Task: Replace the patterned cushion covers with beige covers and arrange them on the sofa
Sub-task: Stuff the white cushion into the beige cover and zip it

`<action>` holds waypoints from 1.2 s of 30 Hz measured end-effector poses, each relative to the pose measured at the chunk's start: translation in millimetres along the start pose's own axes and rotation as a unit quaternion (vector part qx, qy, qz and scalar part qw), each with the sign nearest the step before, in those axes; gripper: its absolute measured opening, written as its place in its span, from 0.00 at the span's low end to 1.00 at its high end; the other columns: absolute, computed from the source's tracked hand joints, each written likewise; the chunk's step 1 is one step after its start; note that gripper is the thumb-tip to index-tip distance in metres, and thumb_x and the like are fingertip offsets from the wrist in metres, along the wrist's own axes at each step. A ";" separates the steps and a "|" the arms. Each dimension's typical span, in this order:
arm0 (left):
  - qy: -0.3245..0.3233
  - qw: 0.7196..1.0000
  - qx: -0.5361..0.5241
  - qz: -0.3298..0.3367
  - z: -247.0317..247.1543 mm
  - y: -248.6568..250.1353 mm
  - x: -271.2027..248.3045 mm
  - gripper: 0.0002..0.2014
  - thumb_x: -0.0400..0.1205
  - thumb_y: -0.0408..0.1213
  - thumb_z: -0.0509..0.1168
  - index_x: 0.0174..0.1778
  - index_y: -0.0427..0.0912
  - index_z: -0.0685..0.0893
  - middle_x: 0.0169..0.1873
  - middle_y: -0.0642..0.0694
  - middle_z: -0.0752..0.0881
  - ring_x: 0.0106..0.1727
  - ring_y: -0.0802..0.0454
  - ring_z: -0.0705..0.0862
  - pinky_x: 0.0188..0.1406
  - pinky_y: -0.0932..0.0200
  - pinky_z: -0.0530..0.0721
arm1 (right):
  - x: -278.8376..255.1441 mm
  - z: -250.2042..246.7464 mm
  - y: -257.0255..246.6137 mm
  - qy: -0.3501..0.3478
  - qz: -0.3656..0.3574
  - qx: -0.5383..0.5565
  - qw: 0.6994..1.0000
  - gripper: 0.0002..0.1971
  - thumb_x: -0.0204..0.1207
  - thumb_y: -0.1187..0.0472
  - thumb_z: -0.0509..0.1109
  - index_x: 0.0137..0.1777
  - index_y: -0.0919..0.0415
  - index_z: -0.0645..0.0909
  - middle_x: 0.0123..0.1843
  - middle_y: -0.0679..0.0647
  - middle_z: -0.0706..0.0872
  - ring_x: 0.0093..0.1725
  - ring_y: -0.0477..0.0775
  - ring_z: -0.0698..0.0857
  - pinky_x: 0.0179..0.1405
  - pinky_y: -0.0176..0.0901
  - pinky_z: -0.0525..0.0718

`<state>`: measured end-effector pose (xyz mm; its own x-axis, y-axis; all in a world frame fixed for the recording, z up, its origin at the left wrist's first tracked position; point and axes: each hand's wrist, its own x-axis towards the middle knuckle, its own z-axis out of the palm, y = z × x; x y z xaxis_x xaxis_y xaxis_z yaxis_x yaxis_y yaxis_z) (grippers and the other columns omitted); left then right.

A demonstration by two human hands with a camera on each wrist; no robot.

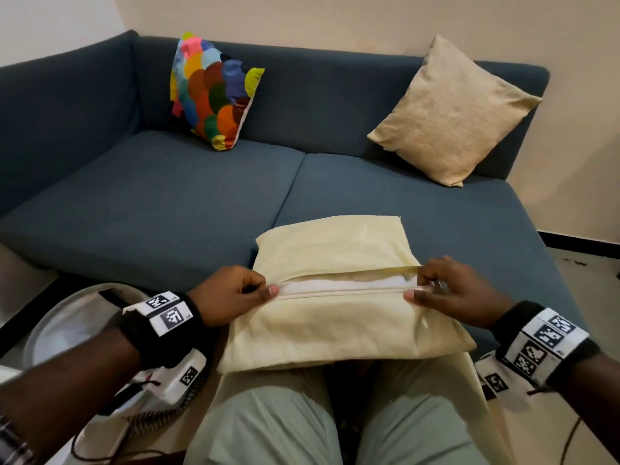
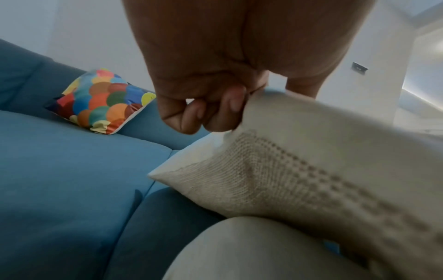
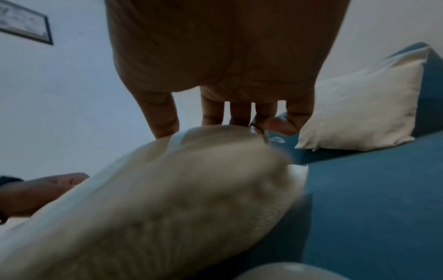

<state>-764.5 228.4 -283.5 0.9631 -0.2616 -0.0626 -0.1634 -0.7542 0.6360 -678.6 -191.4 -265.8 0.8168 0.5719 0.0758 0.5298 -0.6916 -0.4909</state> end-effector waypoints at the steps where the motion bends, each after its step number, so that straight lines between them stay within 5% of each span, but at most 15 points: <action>1: -0.003 1.000 0.014 0.001 -0.3 0.1 -0.1 0.31 0.82 0.66 0.59 0.27 0.42 0.67 0.22 0.52 0.65 0.26 0.57 0.65 0.27 0.59 0.67 | -0.7 1.9 2.2 -0.006 0.000 -0.018 1.000 0.28 0.67 0.24 0.65 0.39 0.51 0.80 0.39 0.47 0.82 0.44 0.46 0.79 0.43 0.46 0.79; 5: 0.045 0.989 0.144 0.004 2.8 -8.1 -2.0 0.34 0.79 0.76 0.46 0.27 0.47 0.72 0.26 0.52 0.75 0.35 0.53 0.75 0.40 0.45 0.81 | -2.4 5.9 5.4 0.048 0.034 0.106 0.993 0.18 0.75 0.37 0.70 0.45 0.51 0.84 0.46 0.49 0.83 0.47 0.47 0.82 0.48 0.41 0.79; 9: 0.047 0.982 0.184 0.003 7.1 -15.4 -2.3 0.30 0.76 0.79 0.48 0.23 0.60 0.74 0.39 0.64 0.72 0.43 0.61 0.73 0.45 0.45 0.82 | -1.7 13.1 18.5 0.081 0.125 0.046 0.988 0.05 0.79 0.56 0.75 0.43 0.52 0.83 0.41 0.51 0.82 0.42 0.54 0.82 0.44 0.50 0.80; 14: 0.087 0.977 0.191 0.040 9.7 25.6 6.4 0.15 0.76 0.66 0.59 0.49 0.61 0.76 0.48 0.62 0.73 0.48 0.58 0.75 0.48 0.47 0.83 | -8.6 23.0 29.0 0.001 0.292 0.160 0.943 0.11 0.78 0.56 0.78 0.47 0.61 0.79 0.39 0.60 0.87 0.35 0.56 0.85 0.38 0.55 0.88; 19: 0.004 0.973 0.216 0.086 31.3 74.5 27.1 0.23 0.81 0.67 0.53 0.70 0.67 0.74 0.64 0.63 0.74 0.60 0.55 0.74 0.57 0.46 0.79 | -10.8 24.0 27.4 0.015 0.322 0.208 0.923 0.15 0.71 0.59 0.84 0.49 0.64 0.83 0.43 0.60 0.88 0.39 0.55 0.86 0.36 0.47 0.88; 22: -0.031 0.950 0.286 0.122 54.5 106.3 40.8 0.28 0.83 0.67 0.55 0.80 0.65 0.65 0.72 0.60 0.70 0.67 0.52 0.71 0.58 0.47 0.74 | -10.4 24.1 27.9 0.032 0.328 0.192 0.924 0.13 0.68 0.60 0.86 0.44 0.66 0.86 0.35 0.57 0.88 0.32 0.52 0.85 0.31 0.44 0.84; 28: -0.106 0.923 0.350 0.117 75.6 110.1 53.6 0.21 0.83 0.59 0.62 0.70 0.58 0.78 0.67 0.56 0.76 0.68 0.48 0.72 0.57 0.46 0.71 | -14.1 24.9 37.5 0.074 0.330 0.097 0.936 0.12 0.61 0.60 0.89 0.31 0.60 0.87 0.28 0.53 0.90 0.32 0.53 0.89 0.39 0.51 0.91; 36: -0.109 0.951 0.256 0.136 57.3 78.8 34.9 0.26 0.83 0.50 0.67 0.78 0.61 0.72 0.78 0.62 0.71 0.76 0.56 0.68 0.73 0.52 0.68 | -14.1 25.0 21.3 0.123 0.295 -0.032 0.947 0.12 0.63 0.54 0.83 0.29 0.53 0.82 0.29 0.47 0.86 0.34 0.53 0.85 0.33 0.46 0.84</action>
<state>-755.9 125.3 -279.6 0.8128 -0.5647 -0.1431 -0.5356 -0.8210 0.1976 -684.6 -203.1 -299.0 0.9993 -0.0372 0.0085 -0.0292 -0.8886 -0.4578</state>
